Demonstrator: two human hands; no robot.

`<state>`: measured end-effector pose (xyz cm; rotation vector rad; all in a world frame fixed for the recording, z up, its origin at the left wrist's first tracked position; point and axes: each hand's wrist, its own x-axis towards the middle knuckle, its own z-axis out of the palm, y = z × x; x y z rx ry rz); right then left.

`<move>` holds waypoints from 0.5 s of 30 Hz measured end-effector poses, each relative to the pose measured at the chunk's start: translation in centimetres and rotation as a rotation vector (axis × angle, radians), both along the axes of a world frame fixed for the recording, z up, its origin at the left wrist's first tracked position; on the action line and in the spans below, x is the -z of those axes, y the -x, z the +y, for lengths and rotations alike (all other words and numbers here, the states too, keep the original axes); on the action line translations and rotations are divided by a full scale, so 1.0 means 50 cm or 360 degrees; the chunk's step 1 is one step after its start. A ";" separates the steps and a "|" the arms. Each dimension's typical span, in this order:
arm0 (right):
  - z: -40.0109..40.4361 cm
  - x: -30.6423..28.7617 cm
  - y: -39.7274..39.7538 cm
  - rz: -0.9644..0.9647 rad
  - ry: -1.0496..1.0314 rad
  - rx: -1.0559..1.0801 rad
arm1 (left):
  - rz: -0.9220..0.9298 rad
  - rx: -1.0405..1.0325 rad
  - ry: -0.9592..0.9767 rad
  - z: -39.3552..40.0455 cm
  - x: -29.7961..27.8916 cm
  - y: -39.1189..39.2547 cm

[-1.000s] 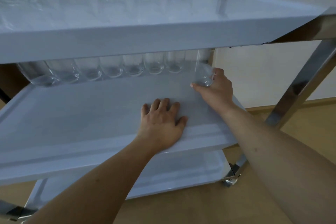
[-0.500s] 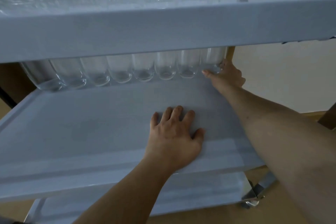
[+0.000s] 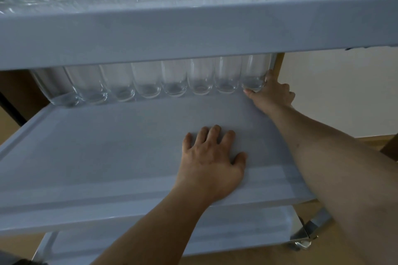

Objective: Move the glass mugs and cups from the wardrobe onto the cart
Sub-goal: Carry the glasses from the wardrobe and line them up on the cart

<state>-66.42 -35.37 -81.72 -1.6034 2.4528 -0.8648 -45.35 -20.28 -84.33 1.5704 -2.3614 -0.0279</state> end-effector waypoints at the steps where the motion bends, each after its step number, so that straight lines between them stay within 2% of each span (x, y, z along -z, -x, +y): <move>1: 0.002 -0.002 -0.001 0.0001 -0.0022 -0.0001 | 0.0005 0.0002 -0.0005 0.000 0.000 0.000; 9: 0.038 -0.006 -0.005 -0.0277 0.0052 -0.0002 | 0.0027 -0.0004 -0.0053 0.001 0.002 -0.003; 15: 0.114 0.001 -0.026 -0.0060 -0.0069 -0.0112 | -0.0003 -0.0015 -0.0103 0.001 -0.005 0.001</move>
